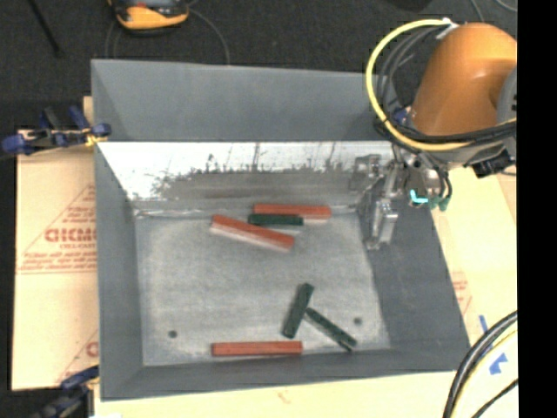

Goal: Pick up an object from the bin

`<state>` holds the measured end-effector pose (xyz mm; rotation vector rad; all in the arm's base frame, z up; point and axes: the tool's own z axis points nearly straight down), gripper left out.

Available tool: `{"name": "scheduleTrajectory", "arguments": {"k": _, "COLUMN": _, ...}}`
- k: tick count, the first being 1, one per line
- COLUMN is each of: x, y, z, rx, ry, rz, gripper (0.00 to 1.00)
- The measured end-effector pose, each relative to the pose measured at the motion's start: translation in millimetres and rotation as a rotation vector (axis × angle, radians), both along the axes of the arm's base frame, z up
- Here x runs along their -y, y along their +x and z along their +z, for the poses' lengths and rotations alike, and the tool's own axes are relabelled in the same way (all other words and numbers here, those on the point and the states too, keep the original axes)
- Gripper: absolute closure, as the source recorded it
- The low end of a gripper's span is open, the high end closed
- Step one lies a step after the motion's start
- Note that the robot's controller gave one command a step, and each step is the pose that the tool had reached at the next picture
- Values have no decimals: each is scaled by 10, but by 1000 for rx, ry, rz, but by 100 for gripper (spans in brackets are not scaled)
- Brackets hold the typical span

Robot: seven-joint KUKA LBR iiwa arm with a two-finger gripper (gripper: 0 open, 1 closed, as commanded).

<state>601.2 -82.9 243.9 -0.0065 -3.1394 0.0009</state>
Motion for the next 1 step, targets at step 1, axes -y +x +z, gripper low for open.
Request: {"name": "scheduleTrajectory", "arguments": {"k": 1, "x": -2, "y": 14, "z": 41, "rx": 7, "ry": -1, "rz": 2, "gripper": 0}}
